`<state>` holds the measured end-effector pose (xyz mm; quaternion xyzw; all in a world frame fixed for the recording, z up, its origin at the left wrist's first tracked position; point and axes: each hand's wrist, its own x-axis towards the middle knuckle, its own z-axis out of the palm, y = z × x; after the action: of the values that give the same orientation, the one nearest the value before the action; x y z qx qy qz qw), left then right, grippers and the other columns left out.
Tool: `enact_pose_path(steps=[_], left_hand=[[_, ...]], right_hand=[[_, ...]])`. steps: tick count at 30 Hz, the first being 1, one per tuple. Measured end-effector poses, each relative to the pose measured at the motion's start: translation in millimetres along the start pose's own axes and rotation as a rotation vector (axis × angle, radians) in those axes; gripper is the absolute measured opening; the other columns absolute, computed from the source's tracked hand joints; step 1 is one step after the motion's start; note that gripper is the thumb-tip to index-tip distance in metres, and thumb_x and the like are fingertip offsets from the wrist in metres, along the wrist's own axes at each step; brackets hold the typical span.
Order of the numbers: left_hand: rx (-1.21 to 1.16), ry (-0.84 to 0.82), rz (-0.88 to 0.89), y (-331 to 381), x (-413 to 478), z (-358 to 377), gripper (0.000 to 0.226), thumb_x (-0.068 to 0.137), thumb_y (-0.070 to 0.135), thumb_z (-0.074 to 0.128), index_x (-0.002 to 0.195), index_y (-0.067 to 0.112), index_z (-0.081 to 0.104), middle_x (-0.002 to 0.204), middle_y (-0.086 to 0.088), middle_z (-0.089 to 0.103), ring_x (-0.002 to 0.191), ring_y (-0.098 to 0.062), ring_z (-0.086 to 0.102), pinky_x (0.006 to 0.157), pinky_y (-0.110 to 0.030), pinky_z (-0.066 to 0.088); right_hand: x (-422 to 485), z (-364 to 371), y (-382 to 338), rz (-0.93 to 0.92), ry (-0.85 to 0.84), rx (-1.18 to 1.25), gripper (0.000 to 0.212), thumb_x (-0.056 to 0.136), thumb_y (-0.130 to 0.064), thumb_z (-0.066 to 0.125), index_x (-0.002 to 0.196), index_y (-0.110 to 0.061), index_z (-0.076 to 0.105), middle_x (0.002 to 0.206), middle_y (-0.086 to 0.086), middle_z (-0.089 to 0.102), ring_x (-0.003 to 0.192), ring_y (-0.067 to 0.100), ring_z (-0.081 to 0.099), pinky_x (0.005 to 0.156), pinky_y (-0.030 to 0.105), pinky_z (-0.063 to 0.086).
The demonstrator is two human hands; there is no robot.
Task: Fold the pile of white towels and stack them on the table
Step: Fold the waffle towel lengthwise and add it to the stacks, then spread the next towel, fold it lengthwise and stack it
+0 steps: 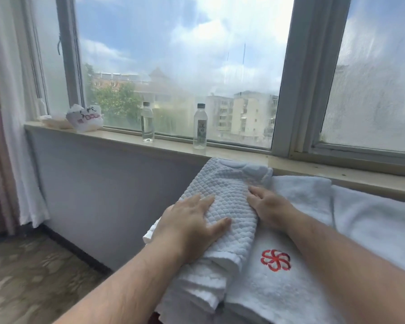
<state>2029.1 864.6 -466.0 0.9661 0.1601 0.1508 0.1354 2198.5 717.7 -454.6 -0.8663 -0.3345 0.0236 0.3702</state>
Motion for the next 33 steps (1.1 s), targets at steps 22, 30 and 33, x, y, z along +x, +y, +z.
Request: enact_pose_path(steps=[22, 30, 33], left_hand=[[-0.485, 0.083, 0.392, 241, -227, 61, 0.023, 0.096, 0.029, 0.059, 0.118, 0.029, 0.067, 0.117, 0.014, 0.062, 0.117, -0.006, 0.047, 0.103, -0.02, 0.032], [-0.576, -0.148, 0.455, 357, -248, 167, 0.027, 0.097, 0.036, 0.057, 0.123, 0.036, 0.061, 0.119, 0.021, 0.05, 0.12, -0.002, 0.044, 0.099, -0.015, 0.032], [-0.519, -0.121, 0.46, 384, -231, 194, 0.028, 0.097, 0.036, 0.058, 0.124, 0.033, 0.063, 0.122, 0.016, 0.056, 0.119, -0.01, 0.046, 0.104, -0.026, 0.034]], right_hand=[[-401, -121, 94, 0.198, 0.624, 0.142, 0.043, 0.084, 0.008, 0.05, 0.074, -0.029, 0.07, 0.081, -0.014, 0.07, 0.074, -0.004, 0.061, 0.064, 0.007, 0.039], [-485, -171, 228, 0.537, 0.863, 0.142, 0.036, 0.081, 0.01, 0.054, 0.073, -0.02, 0.071, 0.072, 0.0, 0.07, 0.07, 0.02, 0.063, 0.058, 0.014, 0.042], [-468, -175, 250, 0.577, 0.868, 0.175, 0.029, 0.085, 0.002, 0.055, 0.076, -0.024, 0.067, 0.073, -0.005, 0.068, 0.073, 0.019, 0.062, 0.066, 0.027, 0.045]])
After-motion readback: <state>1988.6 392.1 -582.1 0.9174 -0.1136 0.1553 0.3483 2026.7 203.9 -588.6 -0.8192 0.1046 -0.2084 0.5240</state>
